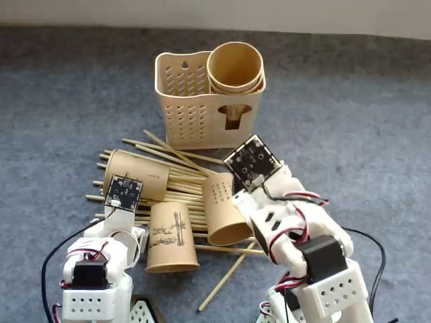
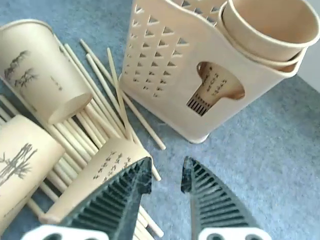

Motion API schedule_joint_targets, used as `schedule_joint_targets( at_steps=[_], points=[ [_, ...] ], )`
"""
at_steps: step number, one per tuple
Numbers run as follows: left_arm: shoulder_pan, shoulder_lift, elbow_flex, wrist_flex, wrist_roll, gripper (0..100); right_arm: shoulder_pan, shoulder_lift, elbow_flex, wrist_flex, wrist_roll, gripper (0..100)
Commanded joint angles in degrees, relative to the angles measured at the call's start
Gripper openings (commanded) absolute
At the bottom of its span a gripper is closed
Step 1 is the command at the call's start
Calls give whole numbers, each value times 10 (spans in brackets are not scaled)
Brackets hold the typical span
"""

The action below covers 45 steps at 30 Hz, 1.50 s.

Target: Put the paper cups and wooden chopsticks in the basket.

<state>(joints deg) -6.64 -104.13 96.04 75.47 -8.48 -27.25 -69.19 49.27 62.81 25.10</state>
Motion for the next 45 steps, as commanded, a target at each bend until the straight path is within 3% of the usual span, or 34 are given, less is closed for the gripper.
schedule_joint_targets(
  at_steps=[1, 5, 11, 20, 30, 45],
  points=[
    [7, -7, 11, 5, -2, 189, -2, -15, -3, 51, 14, 106],
    [6, -7, 11, 5, -2, 189, -7, -15, 0, 102, 83, 115],
    [6, -7, 11, 5, -2, 189, -70, -15, 1, 167, 124, 185],
    [6, -7, 11, 5, -2, 189, -73, -15, 49, 177, 184, 185],
    [6, -7, 12, 5, -2, 189, -91, -18, 51, 201, 185, 185],
    [6, -7, 12, 5, -2, 189, -102, -15, 121, 91, 184, 184]
  ],
)
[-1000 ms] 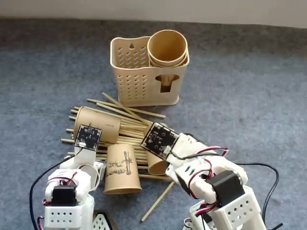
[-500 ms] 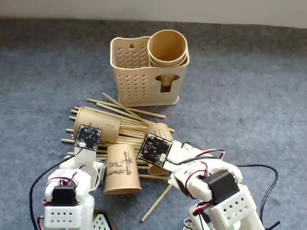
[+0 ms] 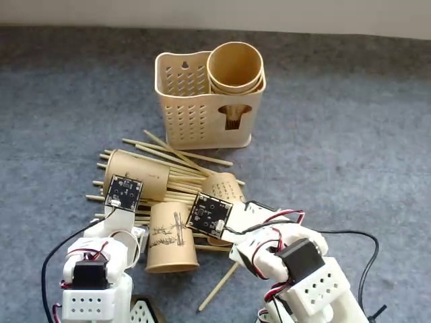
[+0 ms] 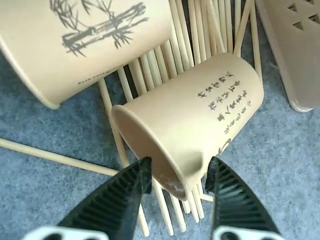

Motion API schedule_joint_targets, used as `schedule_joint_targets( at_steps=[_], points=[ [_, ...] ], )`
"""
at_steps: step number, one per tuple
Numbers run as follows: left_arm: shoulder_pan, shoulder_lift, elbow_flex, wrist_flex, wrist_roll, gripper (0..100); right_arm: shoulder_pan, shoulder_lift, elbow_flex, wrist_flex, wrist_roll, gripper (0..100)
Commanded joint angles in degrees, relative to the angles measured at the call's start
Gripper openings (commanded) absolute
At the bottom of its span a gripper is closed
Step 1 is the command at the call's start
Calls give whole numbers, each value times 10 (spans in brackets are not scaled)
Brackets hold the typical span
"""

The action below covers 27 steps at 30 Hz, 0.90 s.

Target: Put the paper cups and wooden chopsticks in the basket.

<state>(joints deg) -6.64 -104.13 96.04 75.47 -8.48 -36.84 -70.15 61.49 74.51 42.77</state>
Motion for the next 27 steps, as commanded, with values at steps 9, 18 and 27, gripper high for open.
schedule_joint_targets(
  at_steps=[9, 18, 27],
  points=[
    [6, -7, 12, 5, -2, 189, 25, -7, 19, -87, 4, 183],
    [6, -7, 12, 5, -2, 189, 32, -8, 55, -163, 4, 53],
    [6, -7, 12, 5, -2, 189, 34, -9, 34, -164, -66, 12]
  ],
)
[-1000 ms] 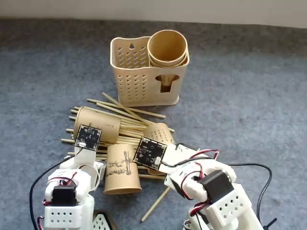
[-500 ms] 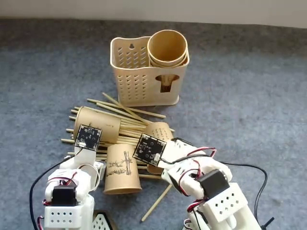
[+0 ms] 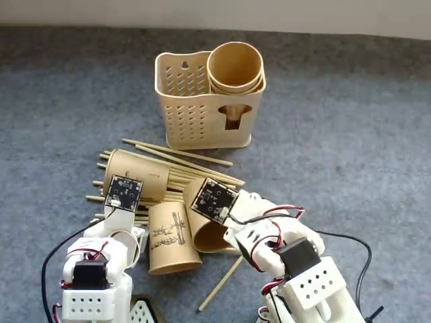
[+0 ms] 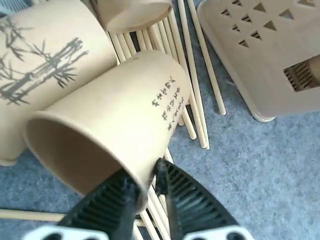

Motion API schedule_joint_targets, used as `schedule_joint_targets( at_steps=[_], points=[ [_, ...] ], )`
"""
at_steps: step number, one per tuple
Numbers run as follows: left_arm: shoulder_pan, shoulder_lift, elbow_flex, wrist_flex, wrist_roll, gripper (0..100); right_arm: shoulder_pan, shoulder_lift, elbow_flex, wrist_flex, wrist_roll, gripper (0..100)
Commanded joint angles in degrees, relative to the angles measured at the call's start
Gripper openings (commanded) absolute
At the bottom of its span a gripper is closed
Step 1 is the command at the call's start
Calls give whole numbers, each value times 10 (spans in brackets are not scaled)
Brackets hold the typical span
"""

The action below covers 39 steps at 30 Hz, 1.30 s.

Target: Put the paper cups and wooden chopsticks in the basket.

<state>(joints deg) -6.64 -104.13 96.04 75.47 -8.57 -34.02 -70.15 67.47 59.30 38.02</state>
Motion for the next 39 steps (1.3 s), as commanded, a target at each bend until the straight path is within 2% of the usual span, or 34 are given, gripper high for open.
schedule_joint_targets(
  at_steps=[1, 7, 12, 20, 27, 33, 39],
  points=[
    [6, -7, 12, 5, -1, 189, 6, -9, -31, -12, -26, 12],
    [6, -7, 12, 5, -1, 189, 41, -9, -56, -12, -78, 12],
    [6, -7, 12, 5, -1, 189, 40, -9, -58, -12, -105, 12],
    [6, -7, 12, 5, -1, 189, 40, -9, -54, -99, -208, 12],
    [6, -7, 12, 5, -1, 189, 65, -9, -59, -102, -269, 12],
    [6, -7, 12, 5, -1, 189, 84, -9, -96, -101, -304, 12],
    [6, -7, 12, 5, -1, 189, 84, -8, -148, -101, -307, 12]
  ],
)
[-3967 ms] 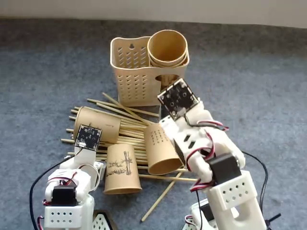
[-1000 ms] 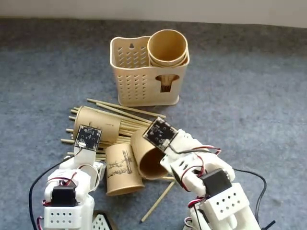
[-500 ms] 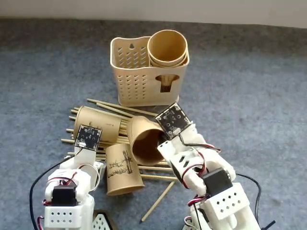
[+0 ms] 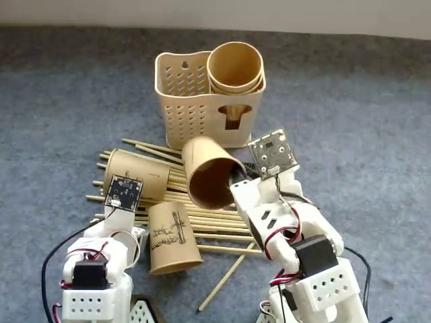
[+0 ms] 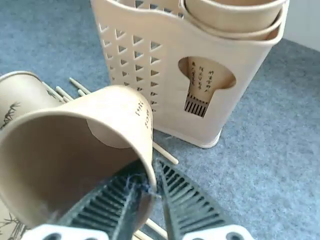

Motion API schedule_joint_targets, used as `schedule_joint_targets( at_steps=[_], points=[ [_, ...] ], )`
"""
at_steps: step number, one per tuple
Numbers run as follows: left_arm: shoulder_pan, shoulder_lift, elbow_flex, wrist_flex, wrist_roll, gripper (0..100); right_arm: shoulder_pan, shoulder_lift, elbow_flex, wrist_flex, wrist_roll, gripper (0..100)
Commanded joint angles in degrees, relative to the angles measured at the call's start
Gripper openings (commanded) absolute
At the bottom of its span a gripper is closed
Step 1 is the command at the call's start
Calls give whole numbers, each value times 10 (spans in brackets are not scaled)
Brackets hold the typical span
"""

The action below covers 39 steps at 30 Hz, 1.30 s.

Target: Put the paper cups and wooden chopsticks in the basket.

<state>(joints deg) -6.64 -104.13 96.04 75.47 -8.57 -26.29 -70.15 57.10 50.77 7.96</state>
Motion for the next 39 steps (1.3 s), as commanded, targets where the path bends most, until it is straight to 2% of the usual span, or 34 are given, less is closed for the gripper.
schedule_joint_targets(
  at_steps=[1, 7, 12, 26, 32, 39],
  points=[
    [6, -7, 12, 5, -1, 189, 7, -7, -51, -15, -6, 12],
    [7, -4, 12, 4, -1, 189, 8, -5, -149, -16, -4, 12],
    [7, -4, 12, 4, -1, 189, 47, 19, -251, -19, -3, 12],
    [7, -4, 12, 4, -1, 189, 80, 304, -506, -19, -4, 12],
    [7, -5, 12, 4, -1, 189, 128, 392, -553, -15, -7, 12],
    [7, -6, 12, 4, -1, 189, 143, 444, -551, -15, -7, 12]
  ],
)
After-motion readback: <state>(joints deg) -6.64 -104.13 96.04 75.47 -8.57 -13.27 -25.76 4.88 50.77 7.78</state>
